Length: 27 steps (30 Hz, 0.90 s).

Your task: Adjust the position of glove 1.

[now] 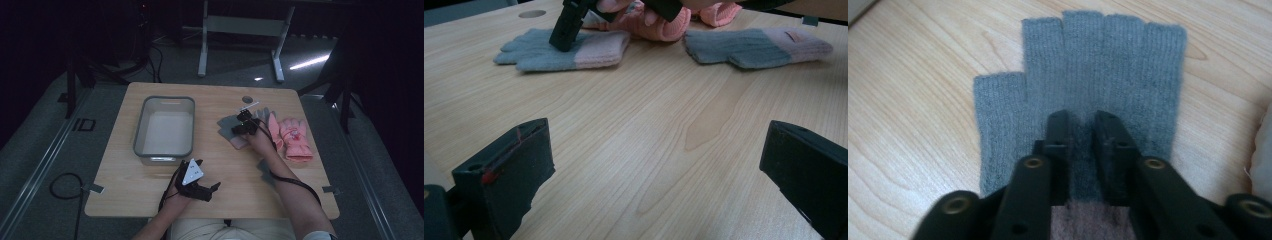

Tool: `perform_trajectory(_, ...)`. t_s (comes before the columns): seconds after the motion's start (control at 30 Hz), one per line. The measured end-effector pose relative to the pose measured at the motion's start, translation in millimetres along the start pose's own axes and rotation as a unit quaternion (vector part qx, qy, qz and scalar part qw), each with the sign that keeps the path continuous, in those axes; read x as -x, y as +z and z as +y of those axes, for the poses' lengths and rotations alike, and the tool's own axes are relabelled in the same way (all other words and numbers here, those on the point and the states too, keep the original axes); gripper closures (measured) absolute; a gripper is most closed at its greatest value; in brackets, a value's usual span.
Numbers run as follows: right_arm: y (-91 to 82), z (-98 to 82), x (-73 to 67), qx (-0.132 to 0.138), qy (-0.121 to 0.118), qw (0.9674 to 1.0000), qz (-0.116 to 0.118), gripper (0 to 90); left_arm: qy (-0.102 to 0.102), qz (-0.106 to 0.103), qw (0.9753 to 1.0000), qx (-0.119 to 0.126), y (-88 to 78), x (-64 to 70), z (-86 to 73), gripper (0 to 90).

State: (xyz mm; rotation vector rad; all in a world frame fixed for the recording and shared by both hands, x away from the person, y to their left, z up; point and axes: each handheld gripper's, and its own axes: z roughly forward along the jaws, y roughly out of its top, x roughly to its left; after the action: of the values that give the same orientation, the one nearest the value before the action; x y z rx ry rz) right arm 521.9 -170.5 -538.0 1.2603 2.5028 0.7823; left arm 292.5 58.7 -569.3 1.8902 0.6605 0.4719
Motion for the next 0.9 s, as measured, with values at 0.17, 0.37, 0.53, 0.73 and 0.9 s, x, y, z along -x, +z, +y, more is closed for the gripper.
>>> perform_trajectory(0.17, -0.5, 0.9, -7.4, 0.001, -0.006, 0.9997, -0.023, 84.4, -0.001, 0.006, 1.0000, -0.001, -0.1, -0.1, -0.1, 0.4)
perform_trajectory(0.37, -22.3, 5.4, -10.1, 0.023, 0.027, 0.9994, -0.005, 85.7, 0.000, 0.006, 1.0000, 0.000, -0.3, 0.3, -0.1, 0.4)
perform_trajectory(0.53, -58.7, 6.2, -23.6, 0.072, 0.057, 0.9958, 0.005, 85.7, 0.000, 0.008, 1.0000, -0.002, -0.1, 0.2, 0.0, 0.4)
perform_trajectory(0.73, -90.1, -4.4, -45.0, 0.105, 0.092, 0.9898, -0.028, 85.7, 0.003, 0.012, 0.9999, -0.002, 0.2, 1.3, 0.1, 0.4)
perform_trajectory(0.9, -112.8, -22.9, -64.5, 0.127, 0.127, 0.9832, -0.028, 85.7, 0.003, 0.012, 0.9999, -0.003, 0.2, 1.4, 0.2, 0.4)
